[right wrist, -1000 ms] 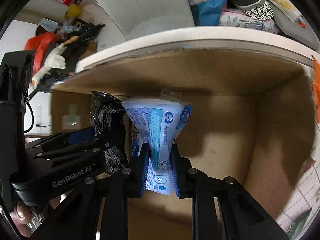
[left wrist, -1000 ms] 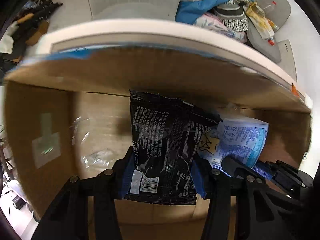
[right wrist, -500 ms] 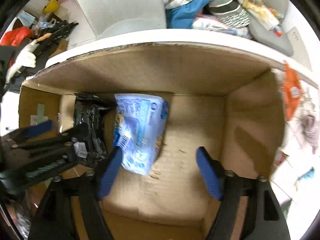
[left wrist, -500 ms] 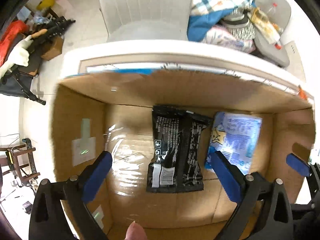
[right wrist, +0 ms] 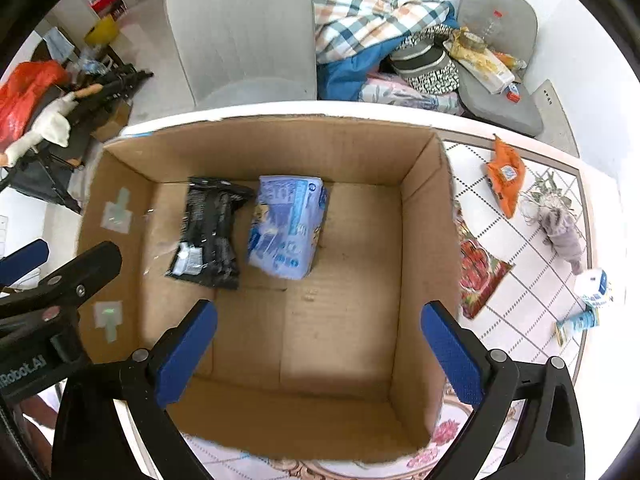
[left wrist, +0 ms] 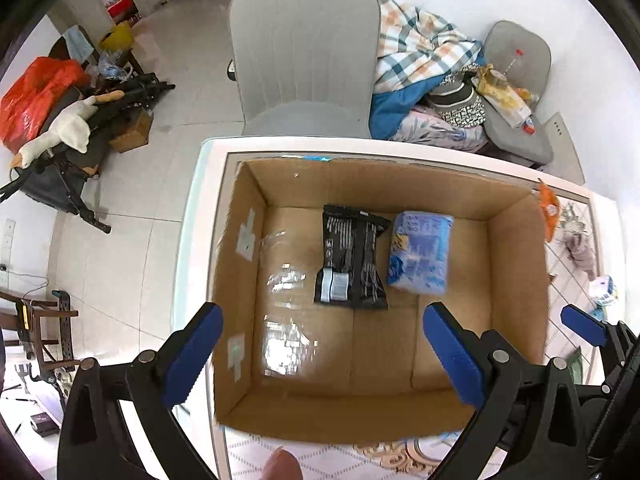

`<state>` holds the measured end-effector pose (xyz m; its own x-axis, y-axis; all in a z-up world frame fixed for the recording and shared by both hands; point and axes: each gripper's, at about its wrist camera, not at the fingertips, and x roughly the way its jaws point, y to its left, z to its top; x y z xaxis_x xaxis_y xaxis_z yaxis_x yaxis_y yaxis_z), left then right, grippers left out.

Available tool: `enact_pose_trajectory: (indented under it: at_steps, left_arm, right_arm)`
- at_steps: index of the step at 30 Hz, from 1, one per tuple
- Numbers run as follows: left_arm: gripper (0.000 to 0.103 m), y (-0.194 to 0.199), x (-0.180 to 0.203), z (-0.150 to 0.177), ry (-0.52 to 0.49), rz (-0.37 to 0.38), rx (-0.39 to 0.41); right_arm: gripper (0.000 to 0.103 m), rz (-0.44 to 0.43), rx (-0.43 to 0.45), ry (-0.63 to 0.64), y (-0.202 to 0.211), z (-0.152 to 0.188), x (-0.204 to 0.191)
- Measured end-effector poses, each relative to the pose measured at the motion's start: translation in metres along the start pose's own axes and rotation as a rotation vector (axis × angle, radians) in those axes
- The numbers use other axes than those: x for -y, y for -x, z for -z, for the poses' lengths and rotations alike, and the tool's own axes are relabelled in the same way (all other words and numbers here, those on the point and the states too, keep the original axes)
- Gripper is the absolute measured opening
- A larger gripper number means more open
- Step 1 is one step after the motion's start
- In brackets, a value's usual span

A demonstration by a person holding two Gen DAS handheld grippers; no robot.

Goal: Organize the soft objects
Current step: 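Withdraw both tools from the box and move toward the red and green bags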

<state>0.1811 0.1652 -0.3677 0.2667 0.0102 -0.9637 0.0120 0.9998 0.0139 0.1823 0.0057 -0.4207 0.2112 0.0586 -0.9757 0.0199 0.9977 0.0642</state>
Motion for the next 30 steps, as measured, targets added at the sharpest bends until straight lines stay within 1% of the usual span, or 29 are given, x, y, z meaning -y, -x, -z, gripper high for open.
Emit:
enact_pose_trajectory:
  at_steps: [4,9,12,15,18,20,22,24,25,26,28,29,30]
  left_arm:
    - [0.102,0.032,0.003,0.021,-0.018,-0.019,0.045]
    - [0.102,0.062,0.007,0.048,-0.033,-0.040,0.077]
    - [0.102,0.076,0.006,0.061,-0.019,-0.040,0.094]
    - [0.102,0.086,0.005,0.069,0.000,-0.020,0.095]
    - [0.102,0.095,0.007,0.073,0.003,-0.012,0.105]
    - [0.102,0.100,0.012,0.073,0.002,0.010,0.106]
    - [0.102,0.104,0.024,0.071,-0.009,0.039,0.101]
    - [0.102,0.107,0.039,0.070,-0.024,0.062,0.106]
    - [0.102,0.107,0.054,0.067,-0.042,0.067,0.107]
    - [0.102,0.106,0.066,0.065,-0.057,0.080,0.108]
    - [0.102,0.100,0.100,0.060,-0.095,0.121,0.102]
    - [0.102,0.096,0.114,0.058,-0.106,0.137,0.094]
    - [0.102,0.090,0.137,0.053,-0.122,0.158,0.080]
  right_arm:
    - [0.103,-0.008,0.048,0.007,0.043,0.029,0.001]
    - [0.103,-0.053,0.059,0.007,0.075,0.057,0.004]
    - [0.103,-0.073,0.076,0.013,0.093,0.072,0.004]
    - [0.103,-0.072,0.082,0.019,0.106,0.084,0.003]
    - [0.103,-0.099,0.084,0.013,0.115,0.093,0.004]
    - [0.103,-0.119,0.089,-0.002,0.120,0.097,0.009]
    - [0.103,-0.140,0.087,-0.025,0.124,0.100,0.018]
    - [0.103,-0.150,0.089,-0.065,0.129,0.105,0.037]
    - [0.103,-0.147,0.089,-0.086,0.131,0.107,0.047]
    - [0.103,-0.145,0.087,-0.121,0.134,0.109,0.066]
    - [0.103,-0.122,0.084,-0.170,0.138,0.113,0.095]
    - [0.103,-0.090,0.082,-0.202,0.141,0.115,0.117]
    - [0.103,-0.066,0.081,-0.228,0.142,0.116,0.136]
